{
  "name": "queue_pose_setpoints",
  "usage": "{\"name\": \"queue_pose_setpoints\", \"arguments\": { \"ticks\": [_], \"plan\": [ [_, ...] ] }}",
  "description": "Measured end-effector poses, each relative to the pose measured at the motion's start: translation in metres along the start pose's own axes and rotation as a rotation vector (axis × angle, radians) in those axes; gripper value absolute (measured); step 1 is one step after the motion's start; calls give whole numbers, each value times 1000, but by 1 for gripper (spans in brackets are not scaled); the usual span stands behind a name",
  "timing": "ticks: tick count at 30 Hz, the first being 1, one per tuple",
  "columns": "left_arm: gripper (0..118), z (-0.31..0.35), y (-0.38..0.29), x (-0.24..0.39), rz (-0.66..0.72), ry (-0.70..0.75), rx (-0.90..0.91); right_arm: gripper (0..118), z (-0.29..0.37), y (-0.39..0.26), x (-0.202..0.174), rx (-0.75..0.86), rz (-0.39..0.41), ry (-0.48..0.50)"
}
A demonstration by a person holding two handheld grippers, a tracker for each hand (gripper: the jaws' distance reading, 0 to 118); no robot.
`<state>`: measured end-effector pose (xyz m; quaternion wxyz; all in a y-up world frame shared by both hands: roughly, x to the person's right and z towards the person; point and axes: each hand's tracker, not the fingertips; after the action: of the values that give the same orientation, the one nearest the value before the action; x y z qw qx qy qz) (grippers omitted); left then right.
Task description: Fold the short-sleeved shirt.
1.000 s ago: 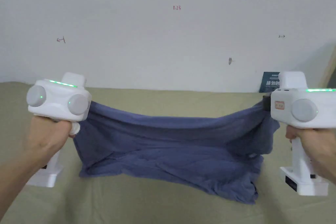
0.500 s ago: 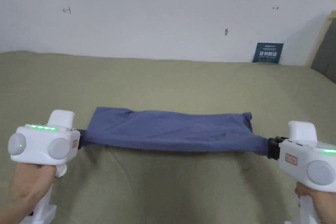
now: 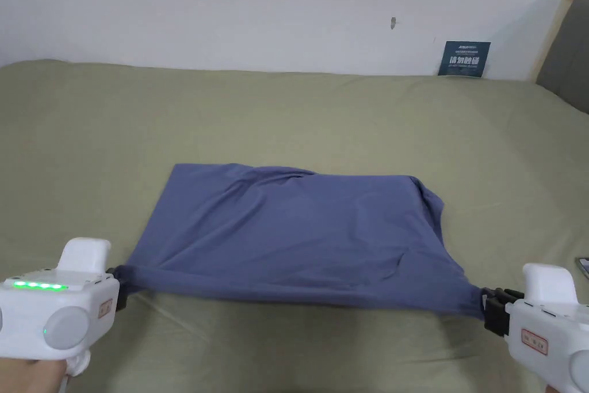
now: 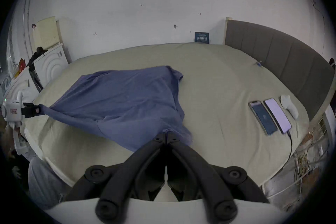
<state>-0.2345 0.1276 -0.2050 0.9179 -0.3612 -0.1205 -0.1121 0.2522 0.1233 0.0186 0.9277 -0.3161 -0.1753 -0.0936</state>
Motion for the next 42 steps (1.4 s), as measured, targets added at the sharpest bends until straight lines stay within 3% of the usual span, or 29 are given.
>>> {"name": "queue_pose_setpoints", "arguments": {
  "ticks": [10, 19, 20, 21, 22, 23, 25, 28, 29, 30, 31, 32, 33, 35, 36, 42],
  "plan": [
    [3, 7, -20, -8, 8, -20, -12, 0, 10, -27, 3, -48, 32, -4],
    [4, -6, -22, -9, 55, -62, -54, 0, -11, -24, 3, -78, 5, -4],
    [14, -6, -20, -10, 64, -66, -54, 6, -11, -24, 2, -76, -3, -3],
    [39, -6, -20, -11, 76, -68, -47, 25, -11, -22, 2, -77, -12, -7],
    [80, -6, -19, -13, 93, -82, -44, 66, -11, -19, 2, -86, -23, -5],
    [118, -7, -17, -15, 105, -94, -53, 118, -11, -17, 4, -89, -32, -6],
    [114, 3, -14, -15, 119, -71, -3, 108, -10, -11, 7, -55, -25, -3],
    [112, 9, -4, -21, 141, -68, 16, 109, -6, 3, 8, -21, -30, -7],
    [104, 12, -2, -19, 144, -67, 16, 106, -5, 7, 9, -7, -29, -17],
    [90, 15, 1, -18, 141, -66, 25, 99, 0, 6, 3, 3, -21, -20],
    [61, 18, 4, -17, 132, -56, 38, 81, 2, 7, 2, 16, -14, -17],
    [3, 19, 6, -17, 123, -41, 51, 28, 4, 9, 3, 29, -7, -18],
    [0, 18, 7, -17, 115, -41, 47, 0, 5, 11, 2, 50, -7, -25],
    [0, 12, 9, -22, 124, -52, 31, 0, 7, 16, 0, 71, -5, -74],
    [0, 10, 9, -25, 138, -71, 10, 0, 6, 21, 2, 26, -24, -13],
    [0, 5, -1, -33, 147, -140, -84, 0, 1, 7, 3, 20, 3, -16]
  ]
}}
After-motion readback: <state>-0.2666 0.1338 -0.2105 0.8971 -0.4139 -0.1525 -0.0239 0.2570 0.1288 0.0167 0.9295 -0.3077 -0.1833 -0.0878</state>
